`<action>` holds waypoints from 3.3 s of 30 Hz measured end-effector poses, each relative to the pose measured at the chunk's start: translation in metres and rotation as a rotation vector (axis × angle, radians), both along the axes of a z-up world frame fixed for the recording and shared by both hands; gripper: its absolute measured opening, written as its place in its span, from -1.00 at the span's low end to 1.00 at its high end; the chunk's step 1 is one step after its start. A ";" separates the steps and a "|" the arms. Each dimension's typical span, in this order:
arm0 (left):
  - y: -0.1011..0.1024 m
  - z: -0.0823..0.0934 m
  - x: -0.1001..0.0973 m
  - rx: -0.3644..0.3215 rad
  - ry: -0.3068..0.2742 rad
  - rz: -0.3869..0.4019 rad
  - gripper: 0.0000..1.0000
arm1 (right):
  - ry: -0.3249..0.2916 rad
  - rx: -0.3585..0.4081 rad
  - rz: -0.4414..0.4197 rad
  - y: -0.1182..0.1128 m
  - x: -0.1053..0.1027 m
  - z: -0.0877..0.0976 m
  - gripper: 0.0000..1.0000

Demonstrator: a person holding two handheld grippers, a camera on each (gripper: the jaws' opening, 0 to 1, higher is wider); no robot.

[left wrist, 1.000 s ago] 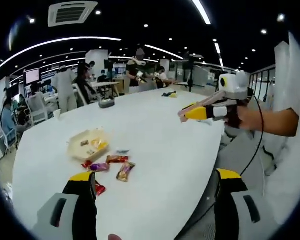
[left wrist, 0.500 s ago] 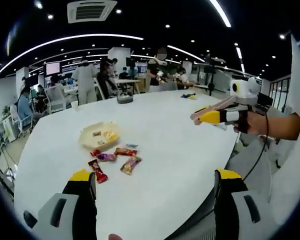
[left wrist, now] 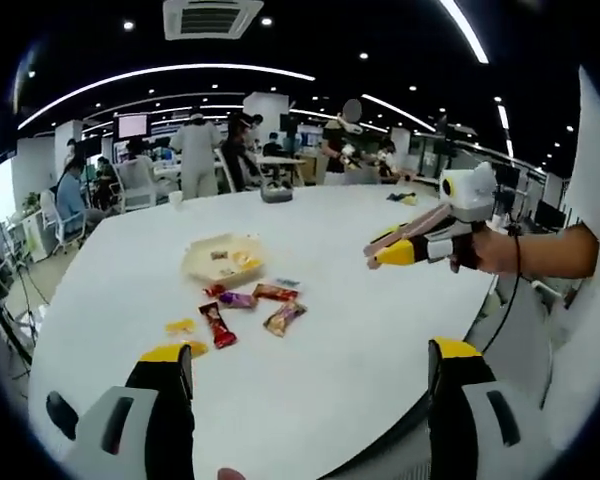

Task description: Place the target food into the container with the food tongs after gripping and lifting it, then release it inside without dropping or visibly crushing the food.

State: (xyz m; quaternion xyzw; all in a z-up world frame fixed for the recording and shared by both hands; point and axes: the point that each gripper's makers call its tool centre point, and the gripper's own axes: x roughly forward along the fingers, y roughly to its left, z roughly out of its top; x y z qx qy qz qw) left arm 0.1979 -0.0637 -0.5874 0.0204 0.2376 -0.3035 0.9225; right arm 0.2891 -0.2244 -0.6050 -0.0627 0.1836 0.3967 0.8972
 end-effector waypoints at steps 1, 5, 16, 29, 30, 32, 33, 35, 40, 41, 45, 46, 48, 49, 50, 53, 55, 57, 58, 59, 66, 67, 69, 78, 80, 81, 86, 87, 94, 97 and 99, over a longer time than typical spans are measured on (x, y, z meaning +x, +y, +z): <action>0.001 -0.001 -0.001 -0.011 0.005 0.000 0.97 | 0.009 -0.006 0.004 0.003 0.007 -0.001 -0.44; 0.008 -0.004 0.000 0.001 0.003 0.004 0.94 | 0.002 -0.040 0.026 0.021 0.030 -0.003 -0.44; 0.025 -0.008 -0.004 -0.020 0.025 0.043 0.94 | -0.007 -0.163 0.108 0.064 0.064 -0.034 -0.45; 0.034 -0.026 0.000 -0.045 0.062 0.070 0.91 | 0.011 -0.367 0.346 0.068 0.074 -0.078 -0.45; 0.034 -0.026 -0.001 -0.044 0.064 0.070 0.91 | -0.002 -0.390 0.381 0.073 0.074 -0.080 -0.45; 0.035 -0.024 -0.002 -0.047 0.067 0.069 0.92 | -0.007 -0.404 0.420 0.078 0.074 -0.084 -0.45; 0.036 -0.023 -0.004 -0.039 0.080 0.067 0.92 | 0.003 -0.412 0.449 0.081 0.072 -0.087 -0.45; 0.044 -0.021 -0.003 -0.020 0.068 0.075 0.92 | -0.009 -0.454 0.567 0.088 0.068 -0.097 -0.45; 0.056 -0.026 -0.002 -0.018 0.089 0.124 0.91 | -0.013 -0.551 0.699 0.090 0.068 -0.118 -0.45; 0.055 -0.027 -0.003 -0.019 0.091 0.125 0.91 | -0.019 -0.567 0.739 0.090 0.067 -0.122 -0.45; 0.055 -0.030 -0.003 -0.016 0.104 0.128 0.91 | -0.026 -0.621 0.794 0.089 0.069 -0.131 -0.45; 0.055 -0.031 -0.002 -0.018 0.104 0.133 0.91 | -0.019 -0.622 0.801 0.090 0.071 -0.134 -0.45; 0.056 -0.031 -0.001 -0.027 0.105 0.145 0.91 | 0.006 -0.631 0.820 0.088 0.073 -0.141 -0.46; 0.056 -0.031 -0.001 -0.030 0.104 0.147 0.91 | 0.007 -0.631 0.823 0.088 0.073 -0.142 -0.46; 0.055 -0.031 -0.001 -0.032 0.104 0.147 0.92 | 0.015 -0.629 0.828 0.088 0.073 -0.143 -0.46; 0.056 -0.031 -0.002 -0.036 0.106 0.148 0.92 | 0.042 -0.616 0.810 0.087 0.070 -0.143 -0.47; 0.056 -0.031 -0.003 -0.036 0.106 0.150 0.92 | 0.059 -0.606 0.789 0.086 0.071 -0.142 -0.47; 0.056 -0.031 -0.003 -0.033 0.106 0.149 0.92 | 0.085 -0.585 0.767 0.085 0.070 -0.142 -0.47; 0.056 -0.031 -0.003 -0.032 0.105 0.148 0.91 | 0.090 -0.583 0.759 0.085 0.072 -0.142 -0.46; 0.055 -0.030 -0.003 -0.032 0.103 0.147 0.92 | 0.105 -0.572 0.749 0.084 0.073 -0.143 -0.47; 0.055 -0.029 -0.004 -0.023 0.099 0.150 0.91 | 0.150 -0.544 0.694 0.084 0.077 -0.143 -0.53; 0.055 -0.029 -0.004 -0.020 0.099 0.149 0.91 | 0.156 -0.548 0.686 0.084 0.077 -0.143 -0.58; 0.055 -0.029 -0.004 -0.016 0.099 0.151 0.91 | 0.186 -0.558 0.607 0.083 0.084 -0.145 -0.62; 0.054 -0.023 -0.006 -0.013 0.090 0.154 0.91 | 0.216 -0.537 0.560 0.085 0.079 -0.143 -0.62; 0.053 -0.018 -0.006 -0.024 0.077 0.156 0.92 | 0.239 -0.538 0.560 0.085 0.074 -0.141 -0.62; 0.052 -0.015 -0.007 -0.035 0.074 0.158 0.93 | 0.254 -0.527 0.555 0.085 0.072 -0.140 -0.62; 0.055 -0.009 -0.010 -0.024 0.059 0.166 0.93 | 0.219 -0.498 0.523 0.083 0.072 -0.123 -0.61; 0.055 -0.007 -0.011 -0.022 0.056 0.166 0.93 | 0.222 -0.498 0.521 0.083 0.072 -0.122 -0.61; 0.048 0.005 -0.015 -0.019 0.026 0.152 0.92 | 0.183 -0.415 0.438 0.074 0.063 -0.087 -0.60; 0.042 0.010 -0.018 -0.010 0.010 0.132 0.92 | 0.161 -0.385 0.398 0.064 0.057 -0.073 -0.60; 0.039 0.012 -0.019 -0.001 0.009 0.122 0.92 | 0.170 -0.341 0.354 0.060 0.053 -0.065 -0.60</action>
